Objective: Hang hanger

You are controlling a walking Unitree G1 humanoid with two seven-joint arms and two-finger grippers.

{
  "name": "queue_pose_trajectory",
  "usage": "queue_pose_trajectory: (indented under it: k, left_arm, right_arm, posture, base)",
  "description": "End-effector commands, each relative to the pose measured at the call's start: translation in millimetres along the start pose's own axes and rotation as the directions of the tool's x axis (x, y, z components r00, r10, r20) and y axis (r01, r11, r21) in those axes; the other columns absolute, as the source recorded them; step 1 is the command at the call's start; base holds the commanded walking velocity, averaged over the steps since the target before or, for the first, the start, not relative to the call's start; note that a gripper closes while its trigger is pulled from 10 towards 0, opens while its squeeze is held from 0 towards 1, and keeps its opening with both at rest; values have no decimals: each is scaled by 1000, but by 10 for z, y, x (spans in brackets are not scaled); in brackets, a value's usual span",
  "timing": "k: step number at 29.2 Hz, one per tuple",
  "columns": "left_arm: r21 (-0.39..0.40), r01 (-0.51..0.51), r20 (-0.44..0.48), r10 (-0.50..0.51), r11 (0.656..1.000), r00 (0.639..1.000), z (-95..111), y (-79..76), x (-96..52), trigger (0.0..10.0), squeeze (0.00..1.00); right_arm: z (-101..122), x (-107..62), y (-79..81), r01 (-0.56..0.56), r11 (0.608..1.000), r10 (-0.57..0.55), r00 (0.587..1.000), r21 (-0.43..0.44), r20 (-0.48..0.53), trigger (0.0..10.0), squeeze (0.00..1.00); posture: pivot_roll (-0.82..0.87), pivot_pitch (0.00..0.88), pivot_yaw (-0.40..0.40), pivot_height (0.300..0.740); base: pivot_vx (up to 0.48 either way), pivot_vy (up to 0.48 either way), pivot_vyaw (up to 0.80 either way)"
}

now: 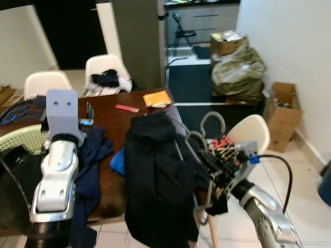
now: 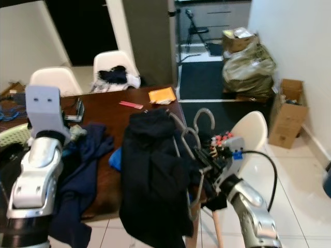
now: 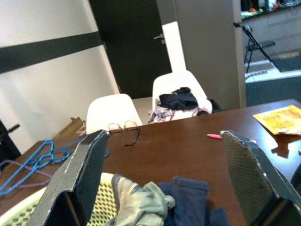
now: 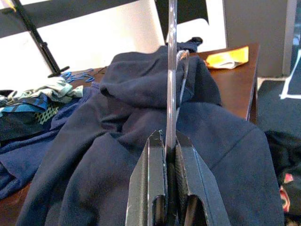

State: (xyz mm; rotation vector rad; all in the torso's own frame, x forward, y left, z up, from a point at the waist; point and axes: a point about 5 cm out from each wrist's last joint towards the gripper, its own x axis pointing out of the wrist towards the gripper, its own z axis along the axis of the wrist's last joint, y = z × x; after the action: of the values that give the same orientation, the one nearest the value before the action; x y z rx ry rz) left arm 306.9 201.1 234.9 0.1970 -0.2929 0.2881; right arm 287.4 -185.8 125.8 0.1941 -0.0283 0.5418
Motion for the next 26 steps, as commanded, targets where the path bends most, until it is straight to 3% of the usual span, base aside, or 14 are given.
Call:
queue_pose_trajectory:
  k: [1, 2, 3, 4, 5, 6, 7, 9, 11, 13, 14, 18, 26]
  left_arm:
    - [1, -5, 2, 5, 1000, 1000, 0, 19, 1, 10000, 0]
    - [-54, 69, -22, -70, 996, 997, -78, -97, -31, 10000, 0]
    - [-54, 69, -22, -70, 996, 997, -78, -97, -31, 10000, 0]
    - [-89, 163, -36, -167, 983, 985, -165, -249, -95, 10000, 0]
    - [-89, 163, -36, -167, 983, 985, -165, -249, -95, 10000, 0]
    - [-130, 282, -47, -290, 951, 956, -272, -429, -215, 10000, 0]
    - [-130, 282, -47, -290, 951, 956, -272, -429, -215, 10000, 0]
    - [-246, 481, -45, -505, 842, 862, -414, -765, -529, 10000, 0]
    - [-246, 481, -45, -505, 842, 862, -414, -765, -529, 10000, 0]
    - [-328, 563, -35, -606, 758, 795, -454, -946, -718, 10000, 0]
    - [-339, 578, -34, -624, 742, 781, -460, -981, -754, 10000, 0]
    - [-345, 580, -43, -630, 738, 775, -480, -996, -769, 10000, 0]
    - [-338, 558, -28, -601, 758, 799, -453, -929, -689, 10000, 0]
  right_arm:
    - [-21, 41, 60, -26, 999, 26, 1000, 22, 3, 10000, 0]
    - [-14, 43, 43, -7, 1000, 7, 1000, 27, 14, 10000, 0]
    - [-14, 43, 43, -7, 1000, 7, 1000, 27, 14, 10000, 0]
    - [-10, 44, 6, 29, 999, -29, 999, 39, 21, 10000, 0]
    - [-10, 44, 6, 29, 999, -29, 999, 39, 21, 10000, 0]
    - [8, 34, -33, 61, 996, -64, 997, 62, 43, 10000, 0]
    - [8, 34, -33, 61, 996, -64, 997, 62, 43, 10000, 0]
    - [38, -2, -78, 94, 991, -102, 992, 98, 77, 10000, 0]
    - [38, -2, -78, 94, 991, -102, 992, 98, 77, 10000, 0]
    - [49, -17, -82, 93, 990, -102, 991, 104, 86, 10000, 0]
    - [50, -18, -81, 91, 990, -100, 991, 104, 86, 10000, 0]
    - [52, -22, -81, 89, 991, -98, 991, 104, 87, 10000, 0]
    - [79, -31, -94, 94, 987, -108, 988, 132, 106, 10000, 0]
  posture:
    - [-38, 0, 31, 740]
    - [-38, 0, 31, 740]
    - [-38, 0, 31, 740]
    - [-41, 0, 33, 740]
    - [-41, 0, 33, 740]
    - [-45, 0, 33, 740]
    - [-45, 0, 33, 740]
    - [-50, 0, 34, 740]
    - [-50, 0, 34, 740]
    - [-52, 0, 34, 740]
    - [-52, 0, 34, 740]
    - [-52, 0, 33, 740]
    - [-52, 0, 30, 740]
  base:
    - [0, 0, 794]
    - [0, 0, 781]
    - [0, 0, 781]
    - [0, 0, 0]
    - [0, 0, 0]
    - [0, 0, 0]
    - [0, 0, 0]
    - [0, 0, 0]
    - [0, 0, 0]
    - [0, 0, 0]
    - [0, 0, 0]
    - [0, 0, 0]
    - [0, 0, 0]
